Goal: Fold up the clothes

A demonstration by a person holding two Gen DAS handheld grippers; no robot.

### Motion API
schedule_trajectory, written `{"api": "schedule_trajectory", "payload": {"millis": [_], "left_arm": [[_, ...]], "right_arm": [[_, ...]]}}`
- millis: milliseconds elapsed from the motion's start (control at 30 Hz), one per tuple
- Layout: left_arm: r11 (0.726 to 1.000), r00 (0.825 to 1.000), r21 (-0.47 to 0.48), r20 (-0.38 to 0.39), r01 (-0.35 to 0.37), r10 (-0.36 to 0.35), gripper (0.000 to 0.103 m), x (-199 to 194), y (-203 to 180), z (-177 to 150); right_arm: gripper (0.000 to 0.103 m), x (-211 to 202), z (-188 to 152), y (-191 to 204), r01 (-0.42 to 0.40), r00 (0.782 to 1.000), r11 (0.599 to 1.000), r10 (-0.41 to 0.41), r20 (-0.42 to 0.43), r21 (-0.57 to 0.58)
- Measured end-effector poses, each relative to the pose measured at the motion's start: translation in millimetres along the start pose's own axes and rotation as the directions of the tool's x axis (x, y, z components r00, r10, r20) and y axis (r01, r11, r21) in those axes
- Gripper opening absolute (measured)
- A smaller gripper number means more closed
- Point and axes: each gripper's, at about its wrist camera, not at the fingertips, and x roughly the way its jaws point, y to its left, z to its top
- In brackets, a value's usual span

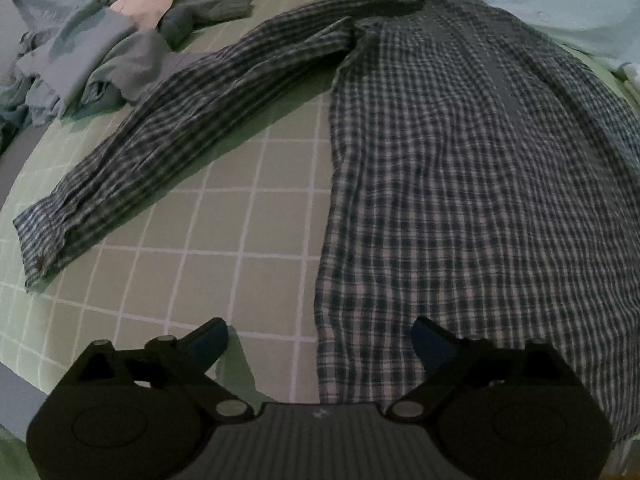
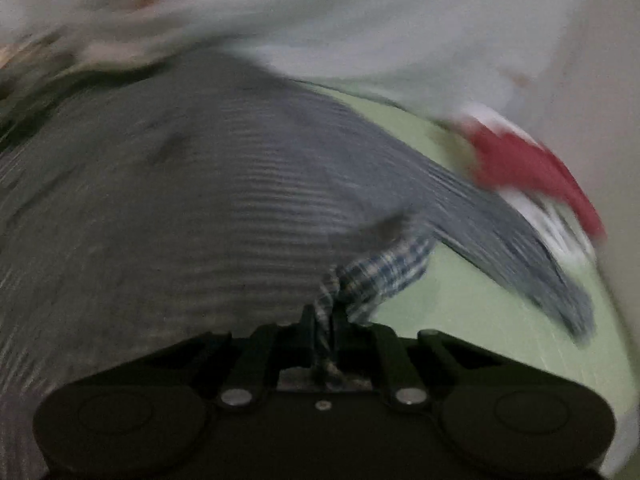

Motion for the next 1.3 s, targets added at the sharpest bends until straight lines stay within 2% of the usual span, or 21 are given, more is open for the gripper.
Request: {"api": "schedule_trajectory", "payload": {"millis": [67,133,200,233,367,467,533,600,667,833,900,967,1033,1067,1167,1300], "left_arm": [[1.0,1.0,-0.01,-0.004,0.0,0.0,0.102,1.2,1.0,-0.2],[1.0,1.0,-0.019,-0.006,0.002,-0.002,0.103,2.1,1.8,-0.6],[1.0,1.0,-0.025,-0.005,0.006,-0.006,0.103,2.6,3.4,-1.4],[1.0,1.0,-0.027,-0.003,0.008,-0.009,0.103,2.8,4.3,-1.9],[1.0,1.0,-0.028,0.003,0.011,-0.011,0.103,3.1,4.0,-3.2],[1.0,1.0,-0.029,0.006,0.012,-0.012,0.103,3.2,3.8,-3.6],[0.999,1.0,-0.029,0.008,0.013,-0.013,0.103,3.3,3.7,-3.9],[1.0,1.0,-0.026,0.008,0.013,-0.013,0.103,3.4,3.7,-3.6],[1.0,1.0,-0.024,0.007,0.015,-0.014,0.103,3.5,4.0,-3.2],[1.0,1.0,-0.021,0.009,0.015,-0.015,0.103,4.1,3.7,-2.9],[1.0,1.0,-0.021,0.011,0.015,-0.015,0.103,4.3,2.9,-3.1],[1.0,1.0,-0.02,0.015,0.015,-0.014,0.103,4.5,1.9,-3.5],[1.0,1.0,-0.021,0.017,0.014,-0.014,0.103,4.6,1.4,-3.8],[1.0,1.0,-0.021,0.018,0.014,-0.014,0.103,4.8,1.5,-4.0],[1.0,1.0,-0.02,0.02,0.014,-0.014,0.103,4.8,1.9,-4.9],[1.0,1.0,-0.02,0.025,0.014,-0.014,0.103,4.9,2.1,-6.8]], "right_arm": [[0.013,-3.8,-0.6,26.7,-0.059,0.998,0.995,0.059,-0.003,-0.08],[0.02,-7.1,-0.7,37.5,-0.095,0.995,0.991,0.095,-0.005,-0.09],[0.041,-13.7,2.0,34.2,-0.131,0.991,0.988,0.132,0.006,-0.078],[0.043,-17.4,3.3,31.0,-0.148,0.989,0.987,0.149,0.014,-0.061],[0.045,-37.9,7.5,-0.8,-0.208,0.977,0.97,0.198,0.084,0.123],[0.045,-49.6,6.6,-26.8,-0.195,0.977,0.949,0.166,0.133,0.25],[0.045,-46.9,3.0,-41.0,-0.163,0.984,0.941,0.136,0.112,0.296],[0.039,-38.7,-1.8,-47.7,-0.148,0.989,0.936,0.131,0.073,0.319],[0.033,-33.2,-7.4,-48.3,-0.166,0.986,0.927,0.16,0.047,0.337],[0.033,-22.3,-18.6,-39.9,-0.191,0.978,0.917,0.21,-0.015,0.35],[0.037,-21.0,-21.3,-35.8,-0.175,0.979,0.923,0.199,-0.035,0.342],[0.037,-20.0,-23.8,-32.4,-0.162,0.98,0.928,0.19,-0.051,0.336],[0.027,-21.0,-23.8,-34.8,-0.172,0.98,0.923,0.196,-0.036,0.344],[0.017,-22.5,-23.6,-36.9,-0.175,0.98,0.921,0.196,-0.025,0.347],[0.002,-28.2,-22.8,-46.8,-0.137,0.99,0.922,0.14,0.018,0.362],[0.0,-33.2,-26.0,-75.8,-0.018,1.0,0.898,0.009,0.023,0.439]]}}
